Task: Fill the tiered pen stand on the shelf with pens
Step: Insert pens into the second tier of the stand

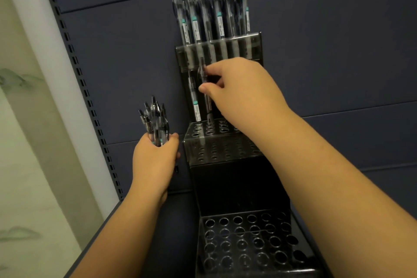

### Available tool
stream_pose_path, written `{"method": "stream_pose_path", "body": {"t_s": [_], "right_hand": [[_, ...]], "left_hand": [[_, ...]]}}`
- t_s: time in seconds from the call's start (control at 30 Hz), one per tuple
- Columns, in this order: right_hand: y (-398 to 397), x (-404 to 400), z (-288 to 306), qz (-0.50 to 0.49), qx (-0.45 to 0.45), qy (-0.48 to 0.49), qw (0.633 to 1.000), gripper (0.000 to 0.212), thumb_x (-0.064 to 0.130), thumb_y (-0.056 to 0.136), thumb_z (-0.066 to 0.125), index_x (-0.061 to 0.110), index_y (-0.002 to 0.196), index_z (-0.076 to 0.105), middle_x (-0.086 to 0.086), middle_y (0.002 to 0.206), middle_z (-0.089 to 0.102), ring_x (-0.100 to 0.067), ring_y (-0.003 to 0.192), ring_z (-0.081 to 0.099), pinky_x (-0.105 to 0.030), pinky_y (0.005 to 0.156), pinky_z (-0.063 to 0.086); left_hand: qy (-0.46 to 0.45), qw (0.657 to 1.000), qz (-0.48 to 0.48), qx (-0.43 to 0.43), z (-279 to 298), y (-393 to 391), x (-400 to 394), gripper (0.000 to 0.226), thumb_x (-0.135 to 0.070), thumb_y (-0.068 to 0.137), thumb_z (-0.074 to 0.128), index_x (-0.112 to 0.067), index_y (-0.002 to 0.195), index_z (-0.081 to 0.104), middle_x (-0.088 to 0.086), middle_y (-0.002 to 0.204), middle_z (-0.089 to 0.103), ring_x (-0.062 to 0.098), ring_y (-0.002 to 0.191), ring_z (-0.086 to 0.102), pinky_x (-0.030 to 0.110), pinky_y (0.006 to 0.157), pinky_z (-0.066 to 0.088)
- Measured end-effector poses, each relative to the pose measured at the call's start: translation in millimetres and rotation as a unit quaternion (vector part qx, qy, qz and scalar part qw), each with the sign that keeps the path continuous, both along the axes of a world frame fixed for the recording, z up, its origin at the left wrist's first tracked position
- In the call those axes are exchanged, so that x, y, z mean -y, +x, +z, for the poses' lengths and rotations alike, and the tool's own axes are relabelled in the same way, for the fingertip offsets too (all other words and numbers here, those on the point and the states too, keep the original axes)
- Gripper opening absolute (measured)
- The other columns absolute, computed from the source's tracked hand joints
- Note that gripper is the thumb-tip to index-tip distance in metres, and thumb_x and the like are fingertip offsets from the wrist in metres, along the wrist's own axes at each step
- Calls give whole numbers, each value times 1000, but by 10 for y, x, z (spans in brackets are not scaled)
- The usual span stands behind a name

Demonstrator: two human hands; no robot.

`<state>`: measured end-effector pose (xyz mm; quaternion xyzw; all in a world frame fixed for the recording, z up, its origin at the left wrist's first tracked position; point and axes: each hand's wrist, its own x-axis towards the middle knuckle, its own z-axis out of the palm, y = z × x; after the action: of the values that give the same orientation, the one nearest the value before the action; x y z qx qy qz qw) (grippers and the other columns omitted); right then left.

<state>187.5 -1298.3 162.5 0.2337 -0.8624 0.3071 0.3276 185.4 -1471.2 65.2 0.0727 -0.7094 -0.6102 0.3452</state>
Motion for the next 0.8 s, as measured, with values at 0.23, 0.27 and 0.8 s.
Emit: {"method": "stream_pose_path", "body": {"t_s": [0.23, 0.27, 0.8], "right_hand": [[-3, 46, -11, -45, -16, 25, 999, 27, 40, 97, 65, 20, 115, 60, 2, 94, 67, -19, 86, 65, -37, 74, 54], [-3, 63, -11, -52, -10, 45, 998, 24, 39, 98, 65, 20, 112, 62, 2, 95, 67, -19, 86, 64, -35, 70, 52], [170, -22, -26, -16, -20, 57, 998, 22, 50, 94, 63, 29, 100, 65, 11, 86, 65, -10, 83, 62, -38, 77, 57]], "left_hand": [[-13, 1000, 13, 14, -7, -8, -9, 10, -21, 91, 67, -21, 88, 57, -3, 72, 60, 2, 50, 50, 21, 45, 38], [-16, 1000, 15, 14, -7, -6, -11, 11, -22, 91, 66, -22, 86, 57, -3, 71, 59, 1, 46, 49, 19, 43, 37], [-25, 999, 30, -1, 106, 81, 12, 11, -25, 92, 65, -16, 89, 59, 2, 71, 62, 2, 48, 56, 17, 40, 42]]}}
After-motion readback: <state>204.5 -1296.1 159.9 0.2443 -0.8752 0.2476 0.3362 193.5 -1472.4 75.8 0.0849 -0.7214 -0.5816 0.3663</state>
